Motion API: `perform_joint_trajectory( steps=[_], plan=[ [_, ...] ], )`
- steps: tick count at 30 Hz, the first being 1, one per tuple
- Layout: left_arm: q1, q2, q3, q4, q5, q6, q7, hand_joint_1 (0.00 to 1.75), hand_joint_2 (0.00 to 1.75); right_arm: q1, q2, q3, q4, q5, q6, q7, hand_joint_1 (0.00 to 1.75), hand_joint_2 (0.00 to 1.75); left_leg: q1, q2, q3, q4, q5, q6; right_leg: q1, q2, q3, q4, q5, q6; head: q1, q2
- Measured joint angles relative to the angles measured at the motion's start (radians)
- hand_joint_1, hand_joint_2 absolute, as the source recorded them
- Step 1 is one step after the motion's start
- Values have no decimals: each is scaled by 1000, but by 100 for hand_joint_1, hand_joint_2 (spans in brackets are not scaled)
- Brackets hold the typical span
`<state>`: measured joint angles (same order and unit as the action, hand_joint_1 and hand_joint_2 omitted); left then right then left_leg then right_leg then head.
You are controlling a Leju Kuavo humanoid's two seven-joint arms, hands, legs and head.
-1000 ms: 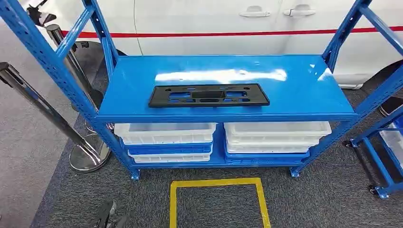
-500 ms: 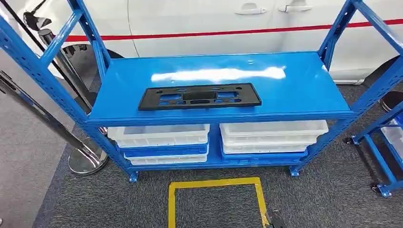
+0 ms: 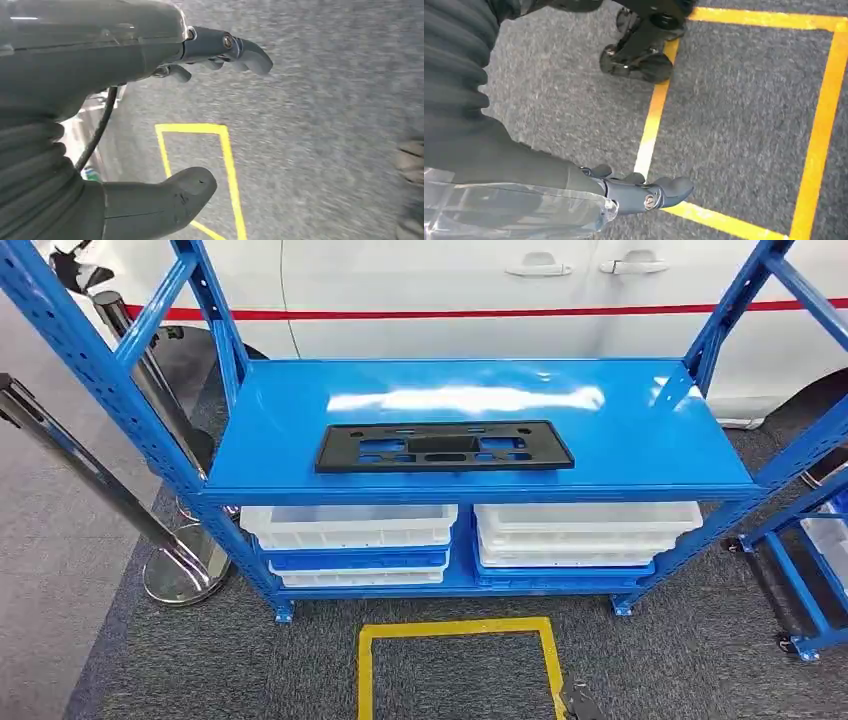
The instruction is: Take the parts from the cabinet and place them on the table.
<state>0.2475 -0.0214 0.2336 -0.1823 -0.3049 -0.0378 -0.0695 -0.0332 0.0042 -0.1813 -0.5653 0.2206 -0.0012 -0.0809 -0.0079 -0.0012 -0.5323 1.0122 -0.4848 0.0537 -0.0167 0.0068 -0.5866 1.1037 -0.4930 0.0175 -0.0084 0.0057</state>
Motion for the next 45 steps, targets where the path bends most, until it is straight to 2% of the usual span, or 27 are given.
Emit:
perform_joint_trajectory(
  steps=[1,5,6,7,9,10,11,13,16,17,18,20,22,23,25,27,29,31,32,33,35,37,39,41,42,44,45],
  plan=[
    [-6,-1,22,1,-28,-3,-6,0,175,-3,1,-19,4,19,0,-6,0,175,-1,0,-3,4,-4,-5,5,-1,28,-62,1,-8,0,0],
    [-30,-7,98,2,-115,-12,-25,0,175,-8,5,-76,25,81,-5,-31,0,175,-1,0,-2,2,-9,-24,13,-1,27,-70,3,-16,0,0],
    [-37,-7,120,2,-143,-14,-33,0,175,-9,12,-92,33,100,-7,-39,0,175,-8,-1,0,5,-13,-30,2,-3,32,-82,10,-24,0,0],
    [-39,-9,132,2,-154,-16,-36,0,175,-9,15,-98,34,108,-7,-41,0,175,-2,-1,-2,22,-25,-37,0,-5,36,-87,13,-28,-1,0],
    [-39,-10,129,2,-157,-18,-37,0,175,-9,14,-98,34,111,-13,-44,0,175,7,0,-57,144,-107,-48,-1,-6,35,-88,13,-35,-1,0],
    [-41,-10,131,2,-160,-18,-37,0,0,-9,14,-99,34,112,-13,-45,0,0,10,0,-89,209,-138,-53,-1,-6,35,-88,13,-36,-1,0],
    [-44,-10,147,2,-174,-18,-39,0,0,-9,14,-111,40,122,-14,-47,0,175,15,0,-127,286,-166,-58,-2,-7,33,-87,13,-36,-1,0],
    [-54,-11,184,2,-212,-22,-49,0,0,-10,18,-138,54,146,-16,-56,0,175,22,0,-137,294,-138,-66,-5,-9,33,-85,11,-32,-1,0],
    [-72,-13,244,2,-290,-30,-71,0,0,-17,25,-195,74,200,-21,-80,0,175,33,1,-17,42,1,-72,-14,-7,39,-77,2,-18,-1,0],
    [-78,-16,260,2,-311,-33,-76,0,0,-21,26,-211,79,212,-22,-90,0,175,28,-1,-7,15,-17,-71,-9,-7,39,-74,-1,-12,-1,0],
    [-86,-18,276,2,-330,-34,-84,0,0,-28,27,-226,84,224,-24,-98,0,175,24,-5,-9,11,-10,-59,-8,-6,37,-72,-1,-4,0,0],
    [-99,-21,313,2,-374,-37,-97,0,0,-45,31,-256,94,244,-18,-119,0,175,19,-5,-13,13,-10,-49,-9,-5,40,-81,5,7,0,0],
    [-113,-26,344,2,-420,-41,-113,0,0,-64,35,-284,102,263,-8,-144,0,175,27,-4,-3,-4,2,-28,-15,-5,39,-75,2,23,0,0],
    [-120,-28,359,2,-439,-42,-121,0,0,-75,37,-298,106,273,-2,-156,0,175,26,-3,-3,-7,5,-22,-12,-6,24,-41,-25,21,0,0],
    [-136,-31,392,2,-481,-43,-135,0,0,-102,41,-325,116,293,5,-181,0,175,22,-2,-7,-6,7,-15,-10,-6,-49,106,-104,18,0,0],
    [-150,-37,425,2,-528,-50,-150,0,0,-126,49,-342,127,321,3,-210,0,175,15,-3,-8,-4,6,-13,-7,-6,-112,225,-135,16,0,0],
    [-161,-42,451,2,-568,-54,-162,0,0,-151,58,-345,132,348,-6,-235,0,175,10,-4,-5,-2,5,-11,-4,-6,-93,174,-77,8,0,0],
    [-178,-48,476,2,-611,-56,-175,0,0,-193,70,-344,136,388,-32,-267,0,175,7,-5,-2,3,0,-13,2,-6,-10,-7,24,-9,0,0],
    [-183,-51,491,2,-632,-57,-180,0,0,-214,76,-338,136,411,-50,-282,0,175,4,-5,-5,5,-1,-16,7,-5,11,-51,17,-17,0,0],
    [-190,-52,500,2,-646,-58,-185,0,0,-232,80,-327,136,430,-63,-288,0,175,0,-5,-10,12,-4,-21,10,-6,10,-68,19,-14,-1,0],
    [-201,-54,516,2,-670,-60,-192,0,0,-256,84,-305,133,469,-98,-292,0,175,4,-5,-12,7,-1,-29,14,-6,9,-65,19,-17,0,0],
    [-211,-55,532,2,-695,-60,-196,0,0,-279,93,-276,121,517,-130,-291,0,175,4,-6,-11,3,-7,-39,1,-9,12,-80,28,-28,-1,0],
    [-217,-57,545,2,-714,-63,-201,0,0,-303,97,-239,104,562,-162,-285,0,175,8,-5,-48,91,-60,-51,1,-9,15,-87,32,-37,-1,0],
    [-223,-60,551,2,-734,-66,-207,0,0,-319,97,-197,86,602,-190,-275,0,175,16,-4,-125,247,-127,-60,2,-11,13,-85,31,-38,0,0],
    [-226,-62,552,2,-745,-66,-209,0,0,-326,97,-176,76,621,-202,-268,0,175,18,-4,-155,303,-140,-63,3,-12,12,-84,30,-38,-1,0],
    [-230,-64,565,2,-762,-68,-212,0,0,-344,97,-131,56,658,-226,-252,0,175,20,-4,-151,277,-93,-66,3,-12,13,-81,28,-37,-1,0],
    [-233,-64,571,2,-771,-69,-214,0,0,-357,97,-104,43,679,-240,-243,0,175,20,-4,-116,196,-40,-65,2,-10,15,-78,27,-36,-1,0]
  ],
)
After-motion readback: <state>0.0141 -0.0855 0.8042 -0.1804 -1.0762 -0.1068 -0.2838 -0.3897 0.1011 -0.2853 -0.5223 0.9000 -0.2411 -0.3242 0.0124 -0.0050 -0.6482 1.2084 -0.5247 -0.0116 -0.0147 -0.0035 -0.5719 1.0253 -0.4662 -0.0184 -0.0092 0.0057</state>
